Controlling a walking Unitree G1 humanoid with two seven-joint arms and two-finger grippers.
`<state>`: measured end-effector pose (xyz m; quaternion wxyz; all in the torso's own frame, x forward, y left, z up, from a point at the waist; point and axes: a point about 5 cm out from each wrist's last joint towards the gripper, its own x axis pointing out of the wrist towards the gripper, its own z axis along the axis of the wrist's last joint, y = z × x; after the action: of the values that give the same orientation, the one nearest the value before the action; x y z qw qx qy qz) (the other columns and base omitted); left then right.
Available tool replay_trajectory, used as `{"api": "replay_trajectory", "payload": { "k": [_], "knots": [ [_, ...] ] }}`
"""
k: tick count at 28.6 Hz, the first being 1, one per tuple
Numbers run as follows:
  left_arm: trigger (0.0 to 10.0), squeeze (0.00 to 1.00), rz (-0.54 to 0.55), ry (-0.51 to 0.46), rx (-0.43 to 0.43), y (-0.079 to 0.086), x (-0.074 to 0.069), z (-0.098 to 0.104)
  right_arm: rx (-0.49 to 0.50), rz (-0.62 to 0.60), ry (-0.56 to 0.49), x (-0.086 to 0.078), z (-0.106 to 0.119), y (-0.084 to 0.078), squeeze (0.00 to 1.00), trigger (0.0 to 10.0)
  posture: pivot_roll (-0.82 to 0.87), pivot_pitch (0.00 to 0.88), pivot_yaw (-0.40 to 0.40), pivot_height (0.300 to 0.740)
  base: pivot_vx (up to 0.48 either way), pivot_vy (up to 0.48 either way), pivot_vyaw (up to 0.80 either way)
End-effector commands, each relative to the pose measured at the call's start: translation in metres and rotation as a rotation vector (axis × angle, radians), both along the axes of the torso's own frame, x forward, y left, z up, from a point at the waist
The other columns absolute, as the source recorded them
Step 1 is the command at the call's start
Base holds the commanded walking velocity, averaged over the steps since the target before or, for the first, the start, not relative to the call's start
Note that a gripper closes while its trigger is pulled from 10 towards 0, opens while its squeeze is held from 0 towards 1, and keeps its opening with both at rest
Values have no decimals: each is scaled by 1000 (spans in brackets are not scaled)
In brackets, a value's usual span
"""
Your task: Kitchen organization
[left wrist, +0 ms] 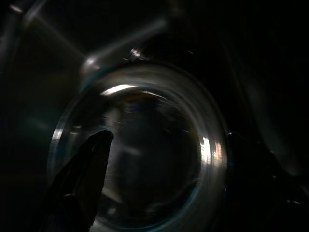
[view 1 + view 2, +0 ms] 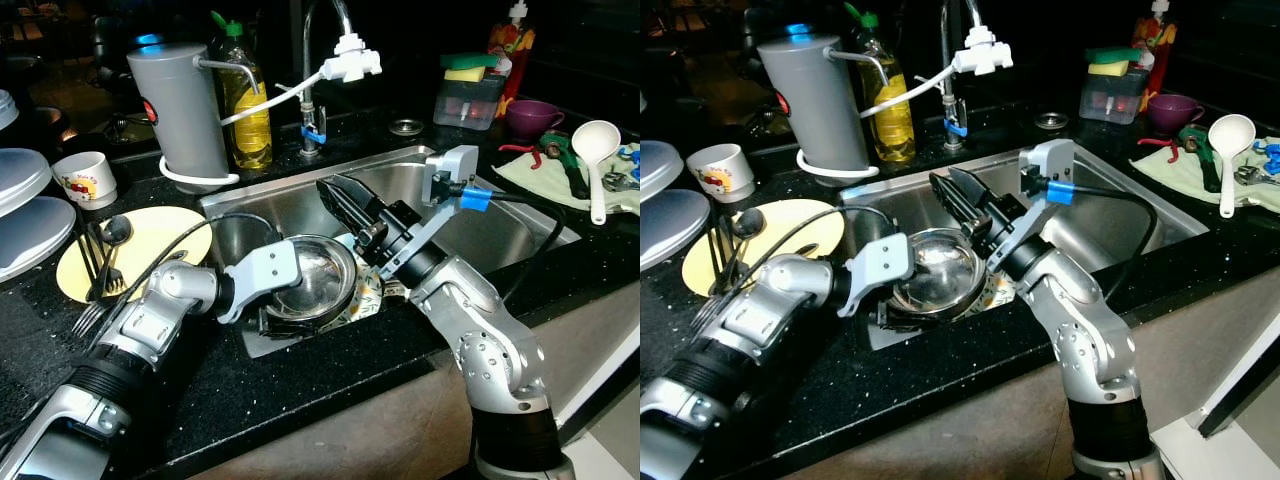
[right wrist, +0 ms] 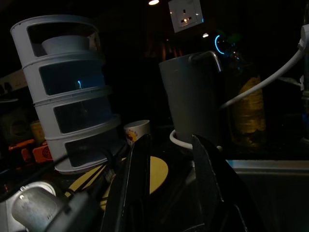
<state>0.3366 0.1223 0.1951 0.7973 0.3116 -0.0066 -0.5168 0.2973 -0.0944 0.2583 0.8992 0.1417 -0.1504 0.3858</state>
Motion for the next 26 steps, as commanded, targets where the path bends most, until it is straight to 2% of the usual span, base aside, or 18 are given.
{"api": "replay_trajectory", "payload": {
  "k": [1, 2, 3, 5, 6, 7, 8, 9, 10, 12, 14, 15, 17, 18, 21, 26],
  "knots": [
    [10000, 859, 104, -78, -72, 5, 4, 16, -7, 17, 2, -1, -2, 5, 0, 10000, -18, 0, 61, 740, 0, 0, 0],
    [10000, 0, 197, -168, -146, 8, 6, 34, -11, 23, 1, -1, -3, 6, 0, 10000, -13, 0, 58, 740, 0, 0, 0],
    [10000, 0, 197, -168, -146, 8, 6, 34, -11, 23, 1, -1, -3, 6, 0, 10000, -13, 0, 58, 740, 0, 0, 0],
    [10000, 0, 330, -303, -226, 19, 2, 61, -19, 32, 0, 0, -5, 8, 0, 10000, -3, 0, 52, 740, 0, 0, 0],
    [10000, 0, 330, -303, -226, 19, 2, 61, -19, 32, 0, 0, -5, 8, 0, 10000, -3, 0, 52, 740, 0, 0, 0],
    [10000, 0, 387, -342, -223, 26, -1, 67, -24, 38, -1, 0, -5, 10, 0, 10000, 6, 0, 48, 740, 0, 0, 0],
    [10000, 0, 387, -342, -223, 26, -1, 67, -24, 38, -1, 0, -5, 10, 0, 10000, 6, 0, 48, 740, 0, 0, 0],
    [10000, 0, 442, -353, -206, 33, -3, 68, -29, 43, -1, 1, -6, 10, 0, 10000, 15, 0, 45, 740, 0, 0, 0],
    [10000, 0, 517, -344, -181, 43, -4, 67, -34, 48, -2, 2, -6, 12, 0, 10000, 20, 0, 42, 740, 0, 0, 0],
    [10000, 0, 517, -344, -181, 43, -4, 67, -34, 48, -2, 2, -6, 12, 0, 10000, 20, 0, 42, 740, 0, 0, 0],
    [10000, 0, 650, -302, -130, 63, -6, 61, -45, 54, -3, 3, -7, 13, 0, 10000, 26, 0, 38, 740, 0, 0, 0],
    [10000, 0, 650, -302, -130, 63, -6, 61, -45, 54, -3, 3, -7, 13, 0, 10000, 26, 0, 38, 740, 0, 0, 0],
    [10000, 0, 788, -277, -65, 87, -11, 58, -73, 65, -3, 2, -10, 15, 0, 10000, 35, 0, 34, 740, 0, 0, 0],
    [10000, 0, 788, -277, -65, 87, -11, 58, -73, 65, -3, 2, -10, 15, 0, 10000, 35, 0, 34, 740, 0, 0, 0],
    [10000, 0, 895, -282, -50, 99, -19, 59, -107, 117, -32, -1, -13, 20, 0, 10000, 48, 0, 23, 740, 0, 0, 0],
    [10000, 0, 930, -269, -57, 97, -27, 56, -93, 169, -55, -5, -11, 25, 0, 10000, 55, 0, 18, 740, 0, 0, 621]
  ]
}}
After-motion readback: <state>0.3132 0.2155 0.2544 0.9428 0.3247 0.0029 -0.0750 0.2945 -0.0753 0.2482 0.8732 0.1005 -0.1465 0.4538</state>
